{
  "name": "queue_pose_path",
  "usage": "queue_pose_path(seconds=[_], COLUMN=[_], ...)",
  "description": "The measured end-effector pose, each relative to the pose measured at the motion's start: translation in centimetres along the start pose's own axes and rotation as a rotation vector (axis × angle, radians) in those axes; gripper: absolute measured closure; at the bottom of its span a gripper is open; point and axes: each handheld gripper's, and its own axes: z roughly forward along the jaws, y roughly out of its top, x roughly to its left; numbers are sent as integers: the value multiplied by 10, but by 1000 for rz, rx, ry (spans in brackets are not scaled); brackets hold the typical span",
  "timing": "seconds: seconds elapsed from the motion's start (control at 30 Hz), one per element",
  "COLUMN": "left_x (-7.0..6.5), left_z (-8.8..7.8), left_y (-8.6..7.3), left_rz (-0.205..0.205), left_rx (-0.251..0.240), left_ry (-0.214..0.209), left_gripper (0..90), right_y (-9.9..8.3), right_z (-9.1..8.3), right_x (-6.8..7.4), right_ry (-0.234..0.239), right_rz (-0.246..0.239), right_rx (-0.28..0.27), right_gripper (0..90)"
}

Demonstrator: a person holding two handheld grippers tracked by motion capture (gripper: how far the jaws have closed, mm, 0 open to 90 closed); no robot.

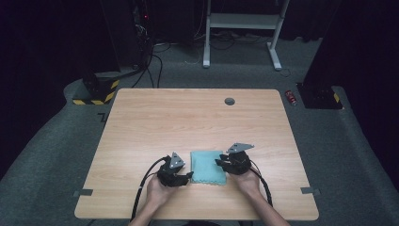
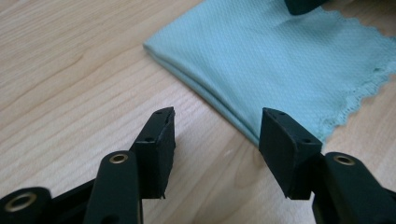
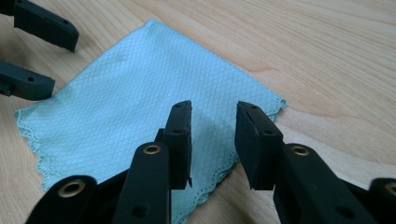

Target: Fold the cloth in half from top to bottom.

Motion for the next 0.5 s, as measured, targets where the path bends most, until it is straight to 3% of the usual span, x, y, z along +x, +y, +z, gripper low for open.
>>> queue_pose_path(seconds=[0.2,0.37,0.5], left_x=[4,18,26], left_z=[-11,-19,-27], left_y=[-6,-4,-6], left_rz=[-25,-101,-141], left_rx=[-42,-95,-130], left_ry=[-16,-16,-11], left_gripper=[448,442,436], right_y=[0,0,-1], right_z=[-15,-31,-42], right_x=[-7,-17,-20], right_ry=[-13,-34,-58], right_rz=[30,68,67], right_rx=[-55,-110,-124], right_gripper=[640,627,623])
